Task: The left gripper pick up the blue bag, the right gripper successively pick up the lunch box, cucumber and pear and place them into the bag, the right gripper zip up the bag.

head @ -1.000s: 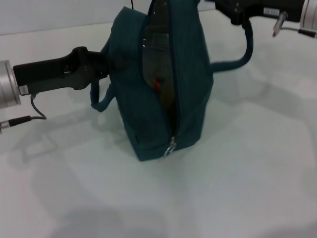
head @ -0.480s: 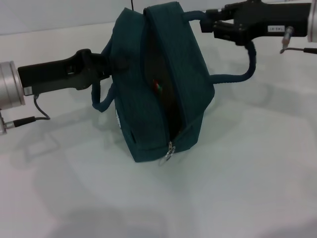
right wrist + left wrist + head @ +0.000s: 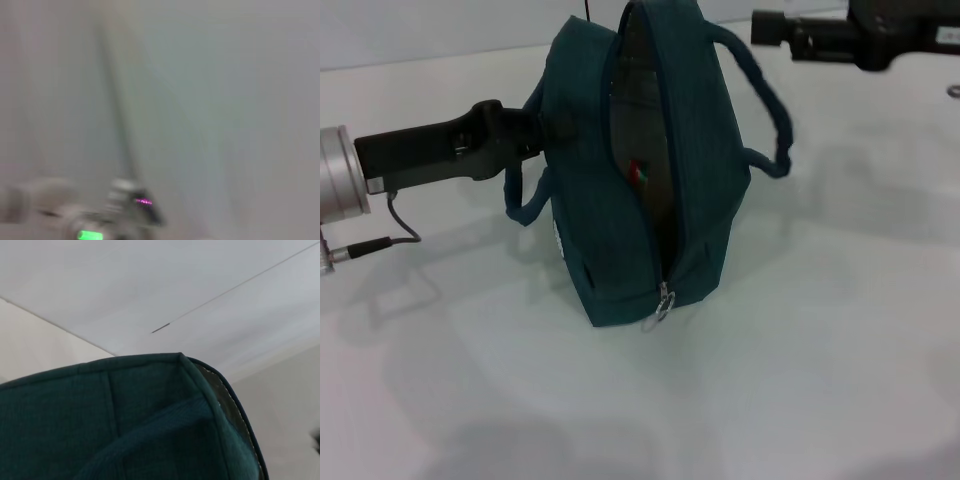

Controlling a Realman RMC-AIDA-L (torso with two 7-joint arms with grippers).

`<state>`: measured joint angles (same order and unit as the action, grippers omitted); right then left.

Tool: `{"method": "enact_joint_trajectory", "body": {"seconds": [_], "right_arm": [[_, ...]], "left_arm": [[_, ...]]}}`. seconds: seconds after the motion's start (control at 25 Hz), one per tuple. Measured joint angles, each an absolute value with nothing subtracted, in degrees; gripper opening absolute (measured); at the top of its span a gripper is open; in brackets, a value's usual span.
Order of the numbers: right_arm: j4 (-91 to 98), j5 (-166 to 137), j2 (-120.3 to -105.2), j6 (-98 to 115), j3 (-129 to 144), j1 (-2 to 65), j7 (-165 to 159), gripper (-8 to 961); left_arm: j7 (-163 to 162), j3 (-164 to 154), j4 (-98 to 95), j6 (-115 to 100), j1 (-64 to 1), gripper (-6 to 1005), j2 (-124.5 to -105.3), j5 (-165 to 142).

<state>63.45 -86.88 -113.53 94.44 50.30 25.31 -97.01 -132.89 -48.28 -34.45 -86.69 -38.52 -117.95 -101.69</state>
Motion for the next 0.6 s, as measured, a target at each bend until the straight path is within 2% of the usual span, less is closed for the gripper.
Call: {"method": "enact_joint_trajectory", "body": {"seconds": [0.12, 0.36, 0.6], "right_arm": [[60.24, -83.18, -112.77, 104.24, 50.4, 26.11, -98.33, 587], [54.64, -88.23, -112.83, 112.88, 50.81, 26.75, -103.43, 632], [46.32, -101.15, -110.9, 113.26, 51.12, 29.29, -104.83, 633]], "left_arm": [[-132.64, -48.25, -34.45, -86.33, -38.52, 47, -117.96, -101.66], [-132.63, -48.24, -34.45, -85.78, -38.5, 47, -118.04, -101.62], [-132.62, -48.25, -34.46, -85.77, -38.35, 47, -118.21, -101.57]]}}
